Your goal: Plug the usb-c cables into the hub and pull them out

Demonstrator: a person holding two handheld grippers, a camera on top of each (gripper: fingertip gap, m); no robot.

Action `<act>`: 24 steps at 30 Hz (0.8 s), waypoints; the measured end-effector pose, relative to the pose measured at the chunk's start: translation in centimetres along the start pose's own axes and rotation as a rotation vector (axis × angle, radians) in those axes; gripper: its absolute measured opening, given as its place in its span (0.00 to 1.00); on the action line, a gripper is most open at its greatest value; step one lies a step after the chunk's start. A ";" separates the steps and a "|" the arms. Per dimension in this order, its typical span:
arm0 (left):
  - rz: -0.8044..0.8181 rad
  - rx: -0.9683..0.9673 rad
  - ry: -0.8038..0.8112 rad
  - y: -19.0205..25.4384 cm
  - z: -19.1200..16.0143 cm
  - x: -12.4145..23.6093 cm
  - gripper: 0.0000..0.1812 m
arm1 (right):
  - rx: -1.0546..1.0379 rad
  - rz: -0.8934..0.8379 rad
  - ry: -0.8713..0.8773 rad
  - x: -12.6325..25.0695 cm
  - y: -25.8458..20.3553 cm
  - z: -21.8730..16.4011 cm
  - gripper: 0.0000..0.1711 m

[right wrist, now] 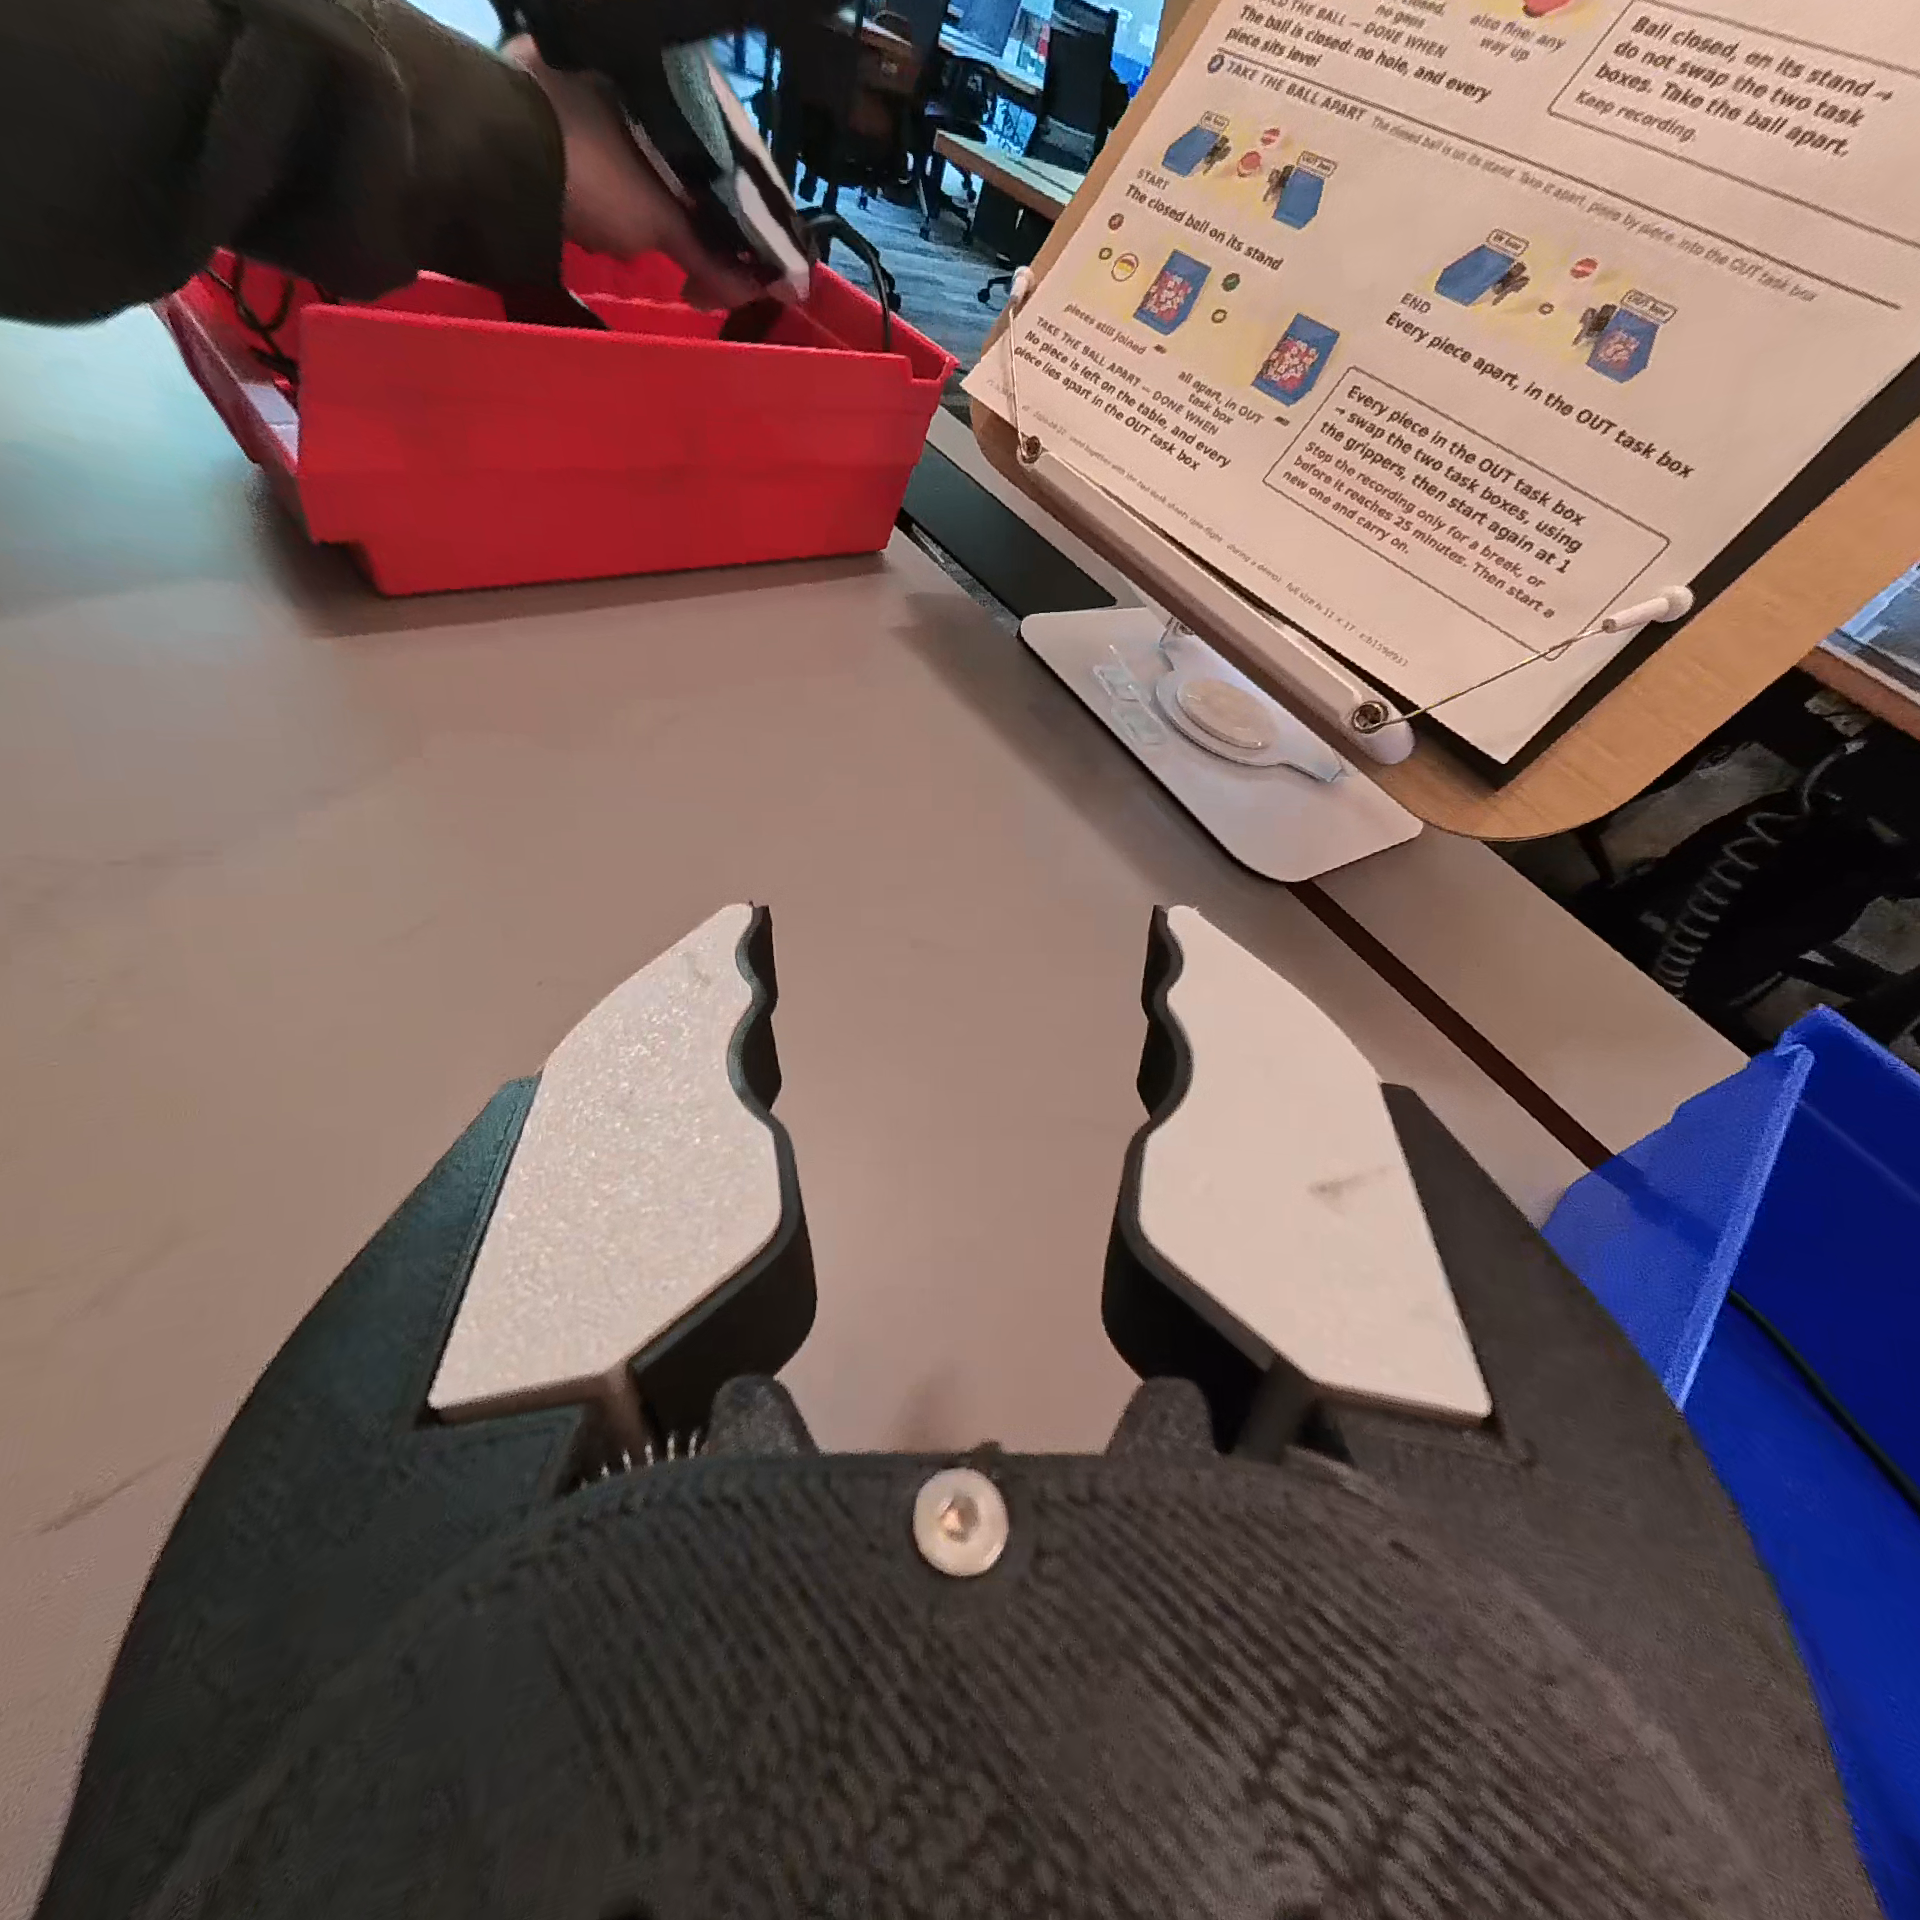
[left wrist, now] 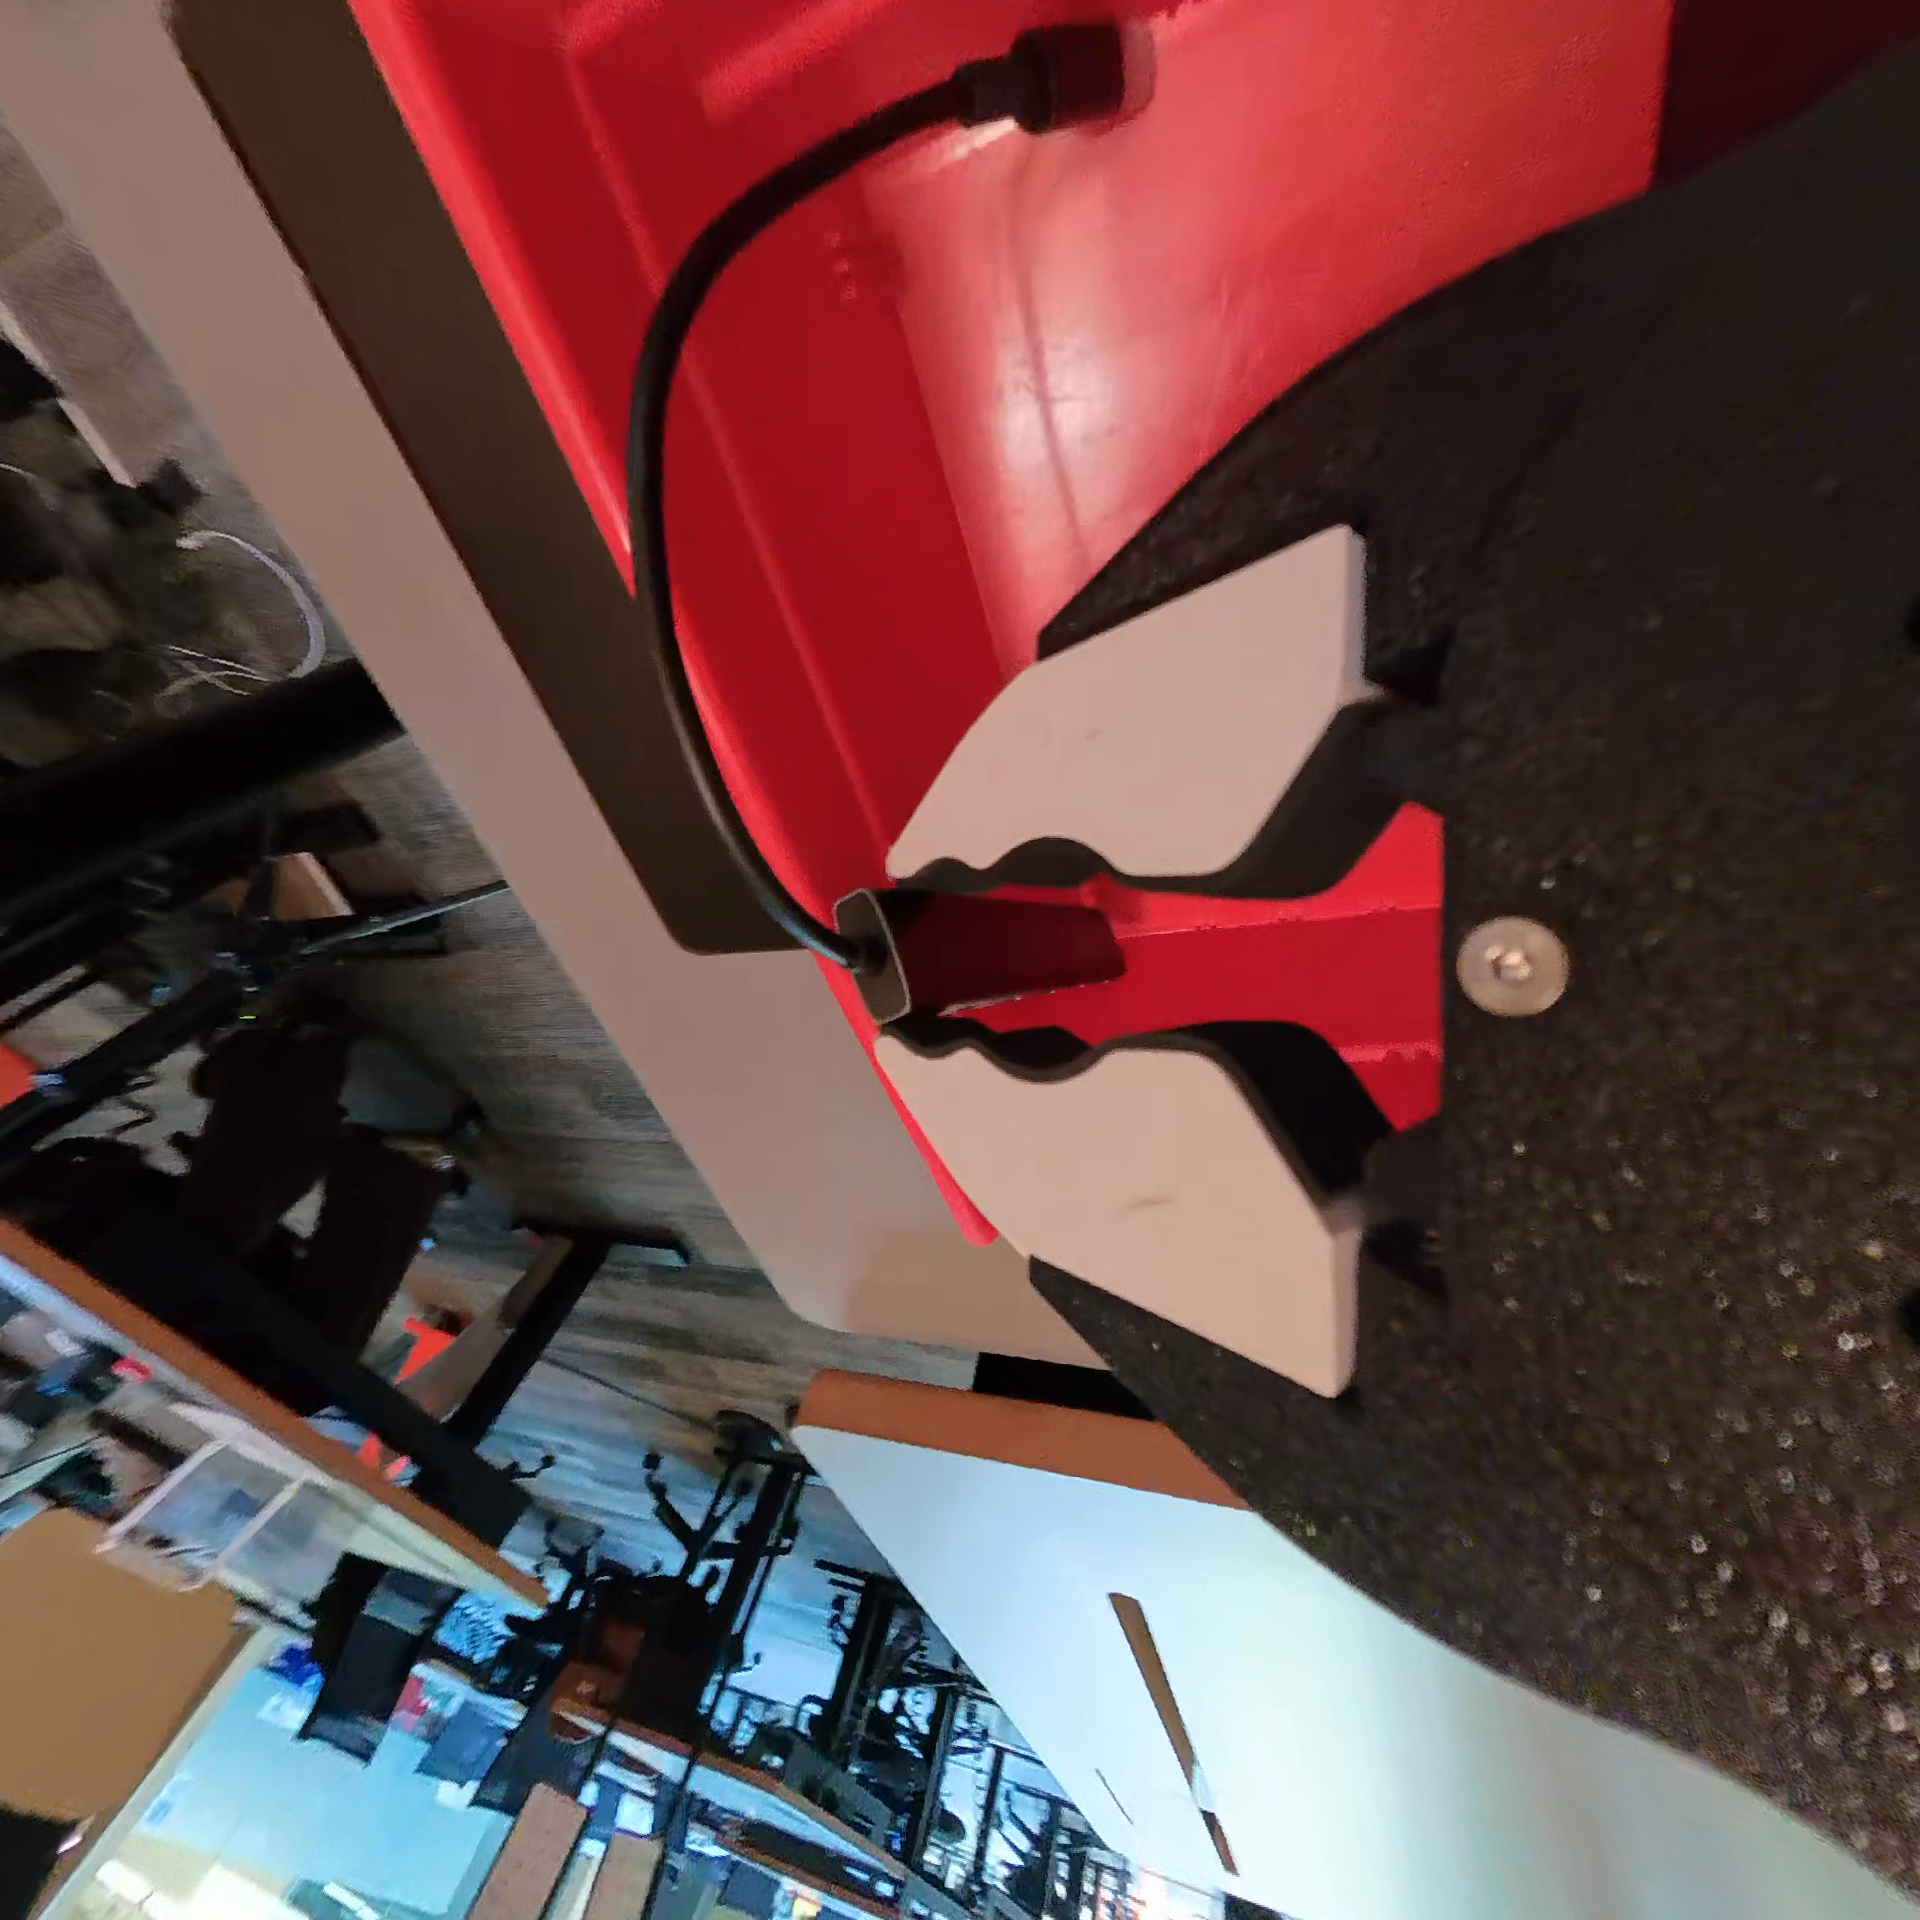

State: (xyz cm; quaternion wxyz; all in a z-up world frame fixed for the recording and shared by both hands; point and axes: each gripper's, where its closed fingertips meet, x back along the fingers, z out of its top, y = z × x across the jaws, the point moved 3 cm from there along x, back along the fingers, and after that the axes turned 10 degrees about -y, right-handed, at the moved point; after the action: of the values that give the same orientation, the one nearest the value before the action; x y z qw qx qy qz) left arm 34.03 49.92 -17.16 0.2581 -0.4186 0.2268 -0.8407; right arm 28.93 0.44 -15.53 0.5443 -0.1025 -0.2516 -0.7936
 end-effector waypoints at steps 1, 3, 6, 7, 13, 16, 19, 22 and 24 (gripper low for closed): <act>-0.002 0.007 0.037 -0.2 0.2 0.6 0.12 | 0.006 -0.007 -0.003 0.0 0.0 -0.1 0.40; 0.019 0.028 0.120 -1.1 0.8 2.4 0.12 | 0.009 -0.017 -0.004 0.2 0.1 0.0 0.40; 0.035 0.053 0.269 -2.6 1.9 6.3 0.12 | -0.007 -0.011 0.020 0.4 -0.1 0.5 0.39; 0.033 0.057 0.326 -3.0 2.3 8.1 0.12 | -0.013 -0.012 0.032 0.5 -0.3 0.8 0.39; -0.048 0.041 0.783 -2.2 3.6 22.3 0.12 | -0.118 0.139 0.123 0.3 -3.5 3.0 0.38; -0.157 0.001 0.975 0.8 2.7 29.4 0.12 | -0.241 0.264 0.192 0.8 -5.4 4.5 0.39; -0.268 -0.005 1.111 4.9 0.5 35.0 0.12 | -0.357 0.332 0.271 1.7 -6.4 5.8 0.42; -0.232 -0.052 1.195 9.4 -2.6 39.3 0.12 | -0.538 0.497 0.287 2.8 -8.0 6.1 0.48; -0.145 -0.121 1.239 12.6 -4.8 42.0 0.12 | -0.711 0.668 0.310 4.2 -9.2 6.4 0.50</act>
State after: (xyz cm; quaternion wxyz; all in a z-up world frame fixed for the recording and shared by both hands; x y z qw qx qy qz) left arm 11.46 14.86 -2.71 -0.0032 0.1183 0.3526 -0.9283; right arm 18.21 2.90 -10.86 0.7307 -0.2371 0.1643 -0.6188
